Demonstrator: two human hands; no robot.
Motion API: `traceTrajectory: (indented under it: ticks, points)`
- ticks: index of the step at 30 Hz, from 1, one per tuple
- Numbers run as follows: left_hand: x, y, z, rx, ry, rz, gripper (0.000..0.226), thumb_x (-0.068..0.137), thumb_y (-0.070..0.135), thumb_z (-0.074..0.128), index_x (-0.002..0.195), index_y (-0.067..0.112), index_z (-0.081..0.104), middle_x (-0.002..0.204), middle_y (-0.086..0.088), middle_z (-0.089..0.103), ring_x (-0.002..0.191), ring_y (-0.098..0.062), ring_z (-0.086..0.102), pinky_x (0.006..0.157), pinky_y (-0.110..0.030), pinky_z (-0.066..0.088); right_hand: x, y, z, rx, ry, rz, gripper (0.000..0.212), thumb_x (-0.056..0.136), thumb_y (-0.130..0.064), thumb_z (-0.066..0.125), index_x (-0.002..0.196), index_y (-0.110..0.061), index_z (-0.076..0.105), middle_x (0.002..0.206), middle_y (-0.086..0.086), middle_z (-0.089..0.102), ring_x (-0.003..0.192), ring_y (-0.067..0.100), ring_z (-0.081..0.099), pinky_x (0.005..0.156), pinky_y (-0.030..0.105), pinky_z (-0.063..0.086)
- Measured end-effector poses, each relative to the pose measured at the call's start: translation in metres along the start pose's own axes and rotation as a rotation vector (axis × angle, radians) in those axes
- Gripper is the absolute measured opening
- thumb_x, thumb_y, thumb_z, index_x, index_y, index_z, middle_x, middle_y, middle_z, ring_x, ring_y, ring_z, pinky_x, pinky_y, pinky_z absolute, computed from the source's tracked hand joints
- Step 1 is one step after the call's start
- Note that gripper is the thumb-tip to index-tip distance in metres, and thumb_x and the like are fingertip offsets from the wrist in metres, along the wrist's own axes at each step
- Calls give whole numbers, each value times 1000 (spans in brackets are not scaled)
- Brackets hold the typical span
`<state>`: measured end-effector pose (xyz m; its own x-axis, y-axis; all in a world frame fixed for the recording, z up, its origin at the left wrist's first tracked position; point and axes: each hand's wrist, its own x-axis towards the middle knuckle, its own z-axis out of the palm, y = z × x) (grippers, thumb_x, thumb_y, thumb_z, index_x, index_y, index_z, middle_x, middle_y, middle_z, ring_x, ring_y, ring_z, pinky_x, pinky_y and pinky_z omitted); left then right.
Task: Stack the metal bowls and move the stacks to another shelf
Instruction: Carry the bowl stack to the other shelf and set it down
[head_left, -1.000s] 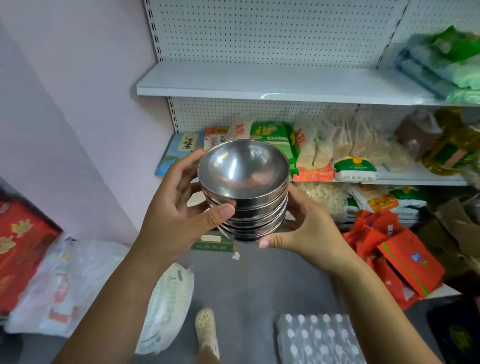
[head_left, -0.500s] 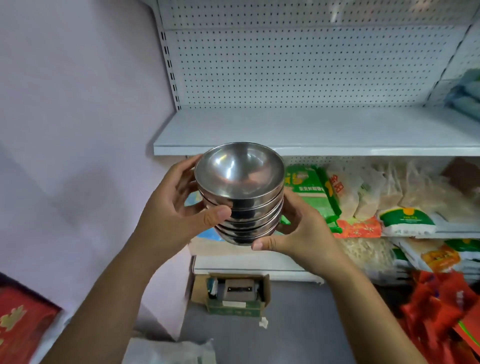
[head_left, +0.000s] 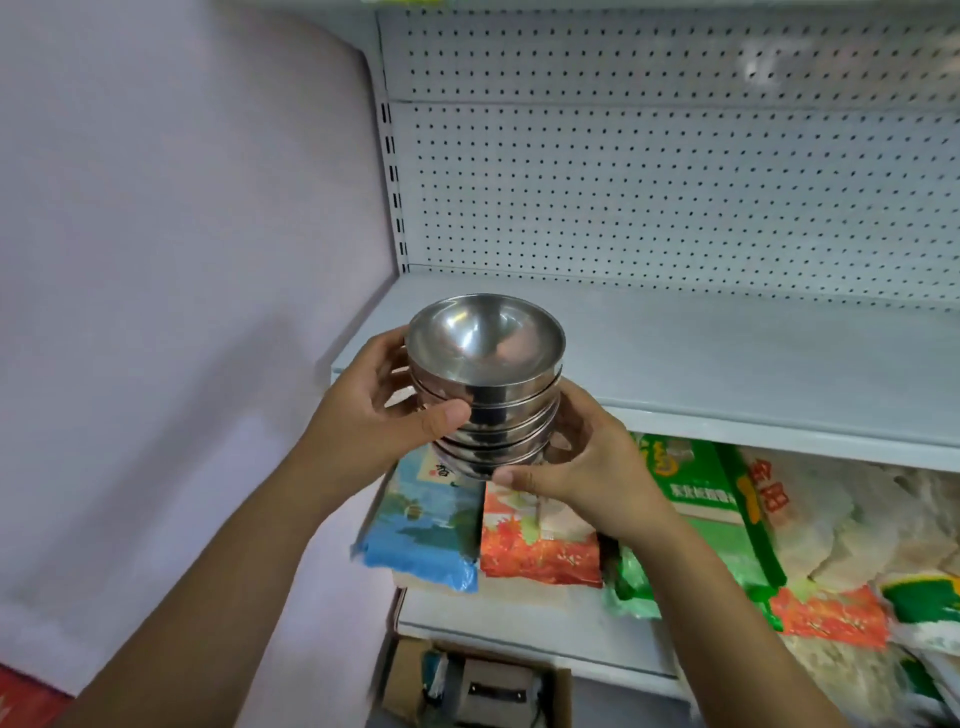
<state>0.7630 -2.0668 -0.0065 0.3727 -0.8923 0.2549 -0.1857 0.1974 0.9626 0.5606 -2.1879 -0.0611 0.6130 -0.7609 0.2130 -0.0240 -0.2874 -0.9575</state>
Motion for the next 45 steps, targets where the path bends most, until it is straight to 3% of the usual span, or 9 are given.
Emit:
traceTrajectory:
  ticks: [6, 13, 17, 21, 28, 31, 35, 41, 45]
  points:
    - [90, -29, -9, 75, 46, -92, 77, 65, 23, 91, 133, 31, 55, 132, 10, 65, 118, -5, 64, 97, -26, 56, 106, 35, -12, -8, -71, 33, 86, 61, -6, 98, 135, -25, 58, 122, -5, 72, 119, 11, 65, 96, 32, 58]
    - [157, -68, -31, 89, 45, -169, 87, 56, 42, 92, 133, 40, 53, 137, 18, 63, 124, -15, 64, 108, -41, 50, 187, 75, -5, -43, -99, 75, 101, 52, -33, 101, 141, -29, 53, 128, -8, 68, 121, 8, 64, 105, 43, 55]
    - [184, -89, -43, 85, 11, -181, 90, 64, 34, 97, 141, 35, 50, 139, 14, 62, 125, -15, 63, 109, -44, 49, 215, 92, 2, -60, -100, 111, 109, 47, -32, 103, 142, -30, 50, 129, -8, 66, 123, 9, 63, 105, 42, 55]
    - [209, -102, -54, 74, -6, -191, 89, 68, 25, 91, 144, 35, 45, 137, 14, 62, 124, -11, 63, 107, -40, 51, 233, 99, 10, -66, -86, 127, 103, 59, -14, 101, 145, -27, 45, 131, -7, 63, 123, 8, 62, 104, 31, 55]
    - [237, -127, -73, 128, -18, -145, 77, 72, 46, 90, 134, 57, 45, 141, 16, 58, 129, -5, 57, 107, -35, 48, 265, 97, 27, -137, -60, 130, 106, 67, -16, 97, 151, -26, 34, 126, -19, 51, 110, 1, 57, 78, 4, 50]
    - [238, -142, -78, 218, 122, -152, 67, 84, 63, 71, 143, 40, 49, 144, 10, 57, 134, -8, 52, 113, -38, 42, 280, 97, 36, -173, -35, 128, 110, 67, -20, 97, 155, -28, 30, 125, -20, 50, 107, -5, 55, 76, 4, 49]
    - [246, -158, -84, 658, 305, -172, 60, 99, 53, 55, 146, 15, 52, 148, -7, 54, 139, -25, 47, 110, -37, 38, 306, 97, 48, -227, 9, 148, 102, 68, -24, 97, 151, -21, 37, 121, -16, 54, 113, 7, 55, 77, 2, 46]
    - [254, -192, -91, 939, 243, -243, 65, 98, 61, 44, 134, 9, 56, 135, -14, 59, 127, -35, 53, 105, -49, 46, 350, 101, 69, -301, 71, 144, 101, 67, -29, 97, 149, -17, 38, 125, -9, 56, 116, 14, 58, 99, 29, 51]
    - [258, -196, -90, 1043, 214, -234, 62, 102, 57, 42, 132, 5, 57, 142, -15, 53, 130, -34, 48, 105, -46, 43, 378, 104, 81, -306, 102, 161, 102, 72, -28, 94, 152, -14, 32, 122, -7, 53, 112, 13, 56, 94, 27, 48]
